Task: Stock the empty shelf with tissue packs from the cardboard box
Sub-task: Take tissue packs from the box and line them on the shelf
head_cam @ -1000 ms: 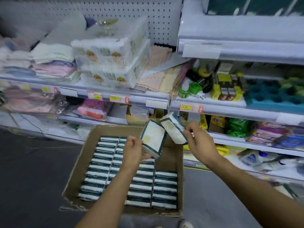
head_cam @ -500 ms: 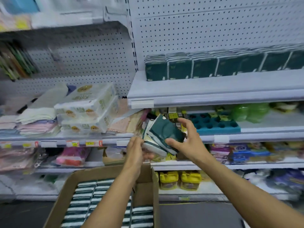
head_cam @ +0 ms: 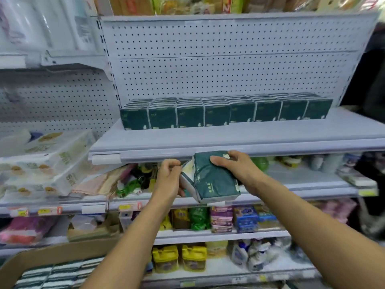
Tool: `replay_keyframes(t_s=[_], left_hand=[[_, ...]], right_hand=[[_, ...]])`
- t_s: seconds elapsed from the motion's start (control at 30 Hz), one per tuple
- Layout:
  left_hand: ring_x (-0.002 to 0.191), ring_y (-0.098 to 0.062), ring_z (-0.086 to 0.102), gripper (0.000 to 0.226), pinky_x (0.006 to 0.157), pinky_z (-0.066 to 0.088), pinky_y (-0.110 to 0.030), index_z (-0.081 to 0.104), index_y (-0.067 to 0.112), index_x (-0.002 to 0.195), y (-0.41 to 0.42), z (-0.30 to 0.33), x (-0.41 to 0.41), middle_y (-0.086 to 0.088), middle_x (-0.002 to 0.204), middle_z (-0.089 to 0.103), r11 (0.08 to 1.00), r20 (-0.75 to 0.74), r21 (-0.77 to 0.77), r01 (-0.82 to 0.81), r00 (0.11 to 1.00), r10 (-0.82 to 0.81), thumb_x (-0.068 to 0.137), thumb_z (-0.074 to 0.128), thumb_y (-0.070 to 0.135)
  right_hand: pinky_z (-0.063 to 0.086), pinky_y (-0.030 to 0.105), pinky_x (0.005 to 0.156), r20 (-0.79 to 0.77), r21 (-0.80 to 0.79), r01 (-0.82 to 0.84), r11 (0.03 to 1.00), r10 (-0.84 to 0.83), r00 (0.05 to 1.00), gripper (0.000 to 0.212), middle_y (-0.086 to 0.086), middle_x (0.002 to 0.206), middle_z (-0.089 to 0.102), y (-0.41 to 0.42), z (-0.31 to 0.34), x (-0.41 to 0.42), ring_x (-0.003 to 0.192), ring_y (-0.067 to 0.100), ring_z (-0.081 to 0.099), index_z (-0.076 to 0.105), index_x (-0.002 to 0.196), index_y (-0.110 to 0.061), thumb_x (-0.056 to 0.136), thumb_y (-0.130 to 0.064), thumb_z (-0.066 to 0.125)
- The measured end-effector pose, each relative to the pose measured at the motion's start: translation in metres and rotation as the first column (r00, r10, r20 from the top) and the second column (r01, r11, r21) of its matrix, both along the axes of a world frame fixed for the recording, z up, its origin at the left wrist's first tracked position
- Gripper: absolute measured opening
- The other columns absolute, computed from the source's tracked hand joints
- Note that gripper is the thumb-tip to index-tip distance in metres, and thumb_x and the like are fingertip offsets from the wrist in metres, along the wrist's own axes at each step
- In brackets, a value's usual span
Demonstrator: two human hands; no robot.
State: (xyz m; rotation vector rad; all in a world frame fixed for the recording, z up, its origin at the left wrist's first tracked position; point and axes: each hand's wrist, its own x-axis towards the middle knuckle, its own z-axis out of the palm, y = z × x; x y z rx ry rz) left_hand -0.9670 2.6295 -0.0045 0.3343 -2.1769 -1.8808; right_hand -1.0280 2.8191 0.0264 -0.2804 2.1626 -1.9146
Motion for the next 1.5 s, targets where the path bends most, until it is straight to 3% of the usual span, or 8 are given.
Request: replay_keyframes(t_s=[0.13,0.23,0.47,0.6,0.9,1.13,1.27,1.5], left_hand=[[0.056,-0.029,0.057,0.028,0.044,0.046,-0.028,0.062,0.024,0.108,0.033,0.014,-0.022,-0.024,0.077,0.066,0.996,-0.025,0.078,0.036,0.999,-0.034,0.104,0.036,0.014],[0.057,-0.024,0.055,0.031,0.044,0.046,-0.028,0.069,0.024,0.103,0.039,0.026,-0.041,-0.013,0.082,0.069,0.996,-0.030,0.085,0.004,1.000,-0.001,0.105,0.039,0.017],[0.054,-0.023,0.056,0.030,0.044,0.047,-0.027,0.071,0.020,0.102,0.030,0.051,-0.102,-0.014,0.089,0.070,0.996,-0.045,0.059,-0.060,0.997,0.063,0.103,0.041,0.015],[0.055,-0.021,0.055,0.028,0.046,0.049,-0.026,0.071,0.017,0.101,0.023,0.055,-0.143,-0.014,0.094,0.067,0.995,-0.062,0.084,-0.057,0.996,0.063,0.103,0.044,0.014],[0.054,-0.030,0.058,0.014,0.049,0.044,-0.031,0.069,0.018,0.103,0.009,0.048,-0.217,-0.025,0.076,0.065,0.993,-0.037,0.005,0.121,0.992,-0.121,0.095,0.061,0.028],[0.063,-0.013,0.061,0.013,0.049,0.047,-0.024,0.062,0.020,0.100,0.011,0.046,-0.257,-0.023,0.100,0.067,0.986,-0.059,-0.033,0.162,0.985,-0.164,0.090,0.070,0.025],[0.064,-0.010,0.062,0.015,0.051,0.047,-0.023,0.063,0.024,0.104,0.013,0.047,-0.266,-0.022,0.102,0.067,0.985,-0.073,-0.004,0.173,0.982,-0.173,0.091,0.069,0.026],[0.077,-0.012,0.068,0.015,0.064,0.054,-0.028,0.070,0.027,0.105,0.026,0.053,-0.272,-0.008,0.101,0.073,0.982,-0.095,0.035,0.186,0.979,-0.182,0.090,0.070,0.026]], right_hand=[[0.037,0.020,0.041,0.063,-0.127,0.076,0.989,-0.069,0.996,0.033,0.004,0.065,0.063,0.043,0.014,-0.026,0.047,0.015,0.052,0.058,0.096,-0.010,0.082,-0.037,0.072],[0.026,0.020,0.041,0.106,-0.271,0.180,0.945,-0.157,0.982,0.015,0.002,0.072,0.056,0.066,0.020,-0.048,0.052,0.014,0.044,0.055,0.090,-0.015,0.089,-0.027,0.063],[0.047,0.032,0.053,0.110,-0.384,0.319,0.866,-0.300,0.947,0.006,0.009,0.086,0.062,0.096,0.029,-0.116,0.072,0.028,0.070,0.057,0.096,-0.009,0.092,-0.015,0.058],[0.057,0.040,0.074,0.051,-0.286,0.397,0.872,-0.399,0.915,0.016,0.015,0.084,0.061,0.103,0.028,-0.171,0.077,0.032,0.066,0.051,0.085,-0.009,0.087,-0.007,0.067],[0.046,0.035,0.075,-0.235,0.151,0.459,0.876,-0.419,0.877,0.014,0.004,0.082,0.067,0.107,0.011,-0.264,0.079,0.022,0.059,0.063,0.088,-0.009,0.088,-0.020,0.071],[0.033,0.020,0.053,-0.321,0.196,0.446,0.873,-0.372,0.871,0.031,-0.002,0.063,0.056,0.096,0.010,-0.300,0.056,0.010,0.045,0.047,0.068,-0.020,0.089,-0.013,0.068],[0.044,0.022,0.063,-0.353,0.205,0.428,0.880,-0.342,0.871,0.008,0.008,0.081,0.069,0.093,0.003,-0.315,0.071,0.018,0.060,0.063,0.088,-0.007,0.088,-0.012,0.069],[0.050,0.039,0.080,-0.440,0.201,0.559,0.805,-0.436,0.785,0.045,0.002,0.104,0.053,0.096,-0.004,-0.323,0.096,0.023,0.057,0.043,0.116,-0.013,0.084,-0.022,0.074]])
